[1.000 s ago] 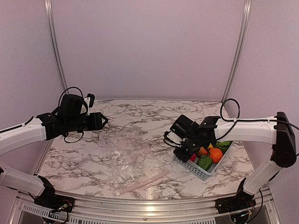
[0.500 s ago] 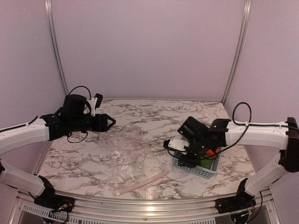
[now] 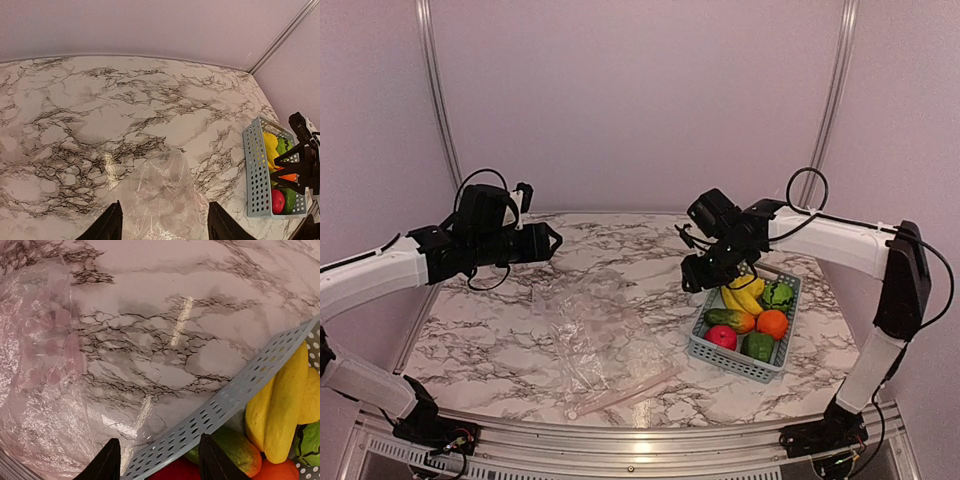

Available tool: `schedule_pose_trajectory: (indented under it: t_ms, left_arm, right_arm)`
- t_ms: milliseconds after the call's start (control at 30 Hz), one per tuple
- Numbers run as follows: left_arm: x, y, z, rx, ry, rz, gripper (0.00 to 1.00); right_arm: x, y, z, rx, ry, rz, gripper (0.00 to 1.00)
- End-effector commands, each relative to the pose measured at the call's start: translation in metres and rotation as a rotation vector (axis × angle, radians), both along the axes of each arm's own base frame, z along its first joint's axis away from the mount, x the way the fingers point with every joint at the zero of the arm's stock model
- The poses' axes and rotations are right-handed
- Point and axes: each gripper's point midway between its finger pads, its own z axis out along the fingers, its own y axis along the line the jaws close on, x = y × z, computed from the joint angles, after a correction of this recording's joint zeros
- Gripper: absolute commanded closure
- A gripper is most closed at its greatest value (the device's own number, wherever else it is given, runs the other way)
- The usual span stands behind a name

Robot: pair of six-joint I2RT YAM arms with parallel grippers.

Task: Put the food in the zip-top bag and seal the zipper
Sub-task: Adjust the bin at the center of the board.

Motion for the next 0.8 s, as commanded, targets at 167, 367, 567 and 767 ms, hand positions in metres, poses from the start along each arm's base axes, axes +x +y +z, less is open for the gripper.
schedule_pose_trajectory:
  t_ms: [167,367,567,767]
  left_arm:
    - [-0.009,0.023,0.010,0.031,0.004,0.085,0.40]
    - [-0.015,0.028,0.009,0.035,0.007,0.087,0.40]
    - [-0.022,0.021,0.016,0.040,-0.001,0.021,0.41]
    - [-0.042,0.001,0.011,0.162,-0.032,-0.121,0.42]
  right_arm:
    - [0.050,-0.049,0.007,0.015,-0.052,-0.454,0.46]
    - [0.054,-0.050,-0.040,0.001,0.068,-0.510,0.46]
    - [0.062,-0.045,-0.053,-0.003,0.066,-0.499,0.59]
    - [0.063,-0.037,-0.055,-0.031,0.041,-0.420,0.81]
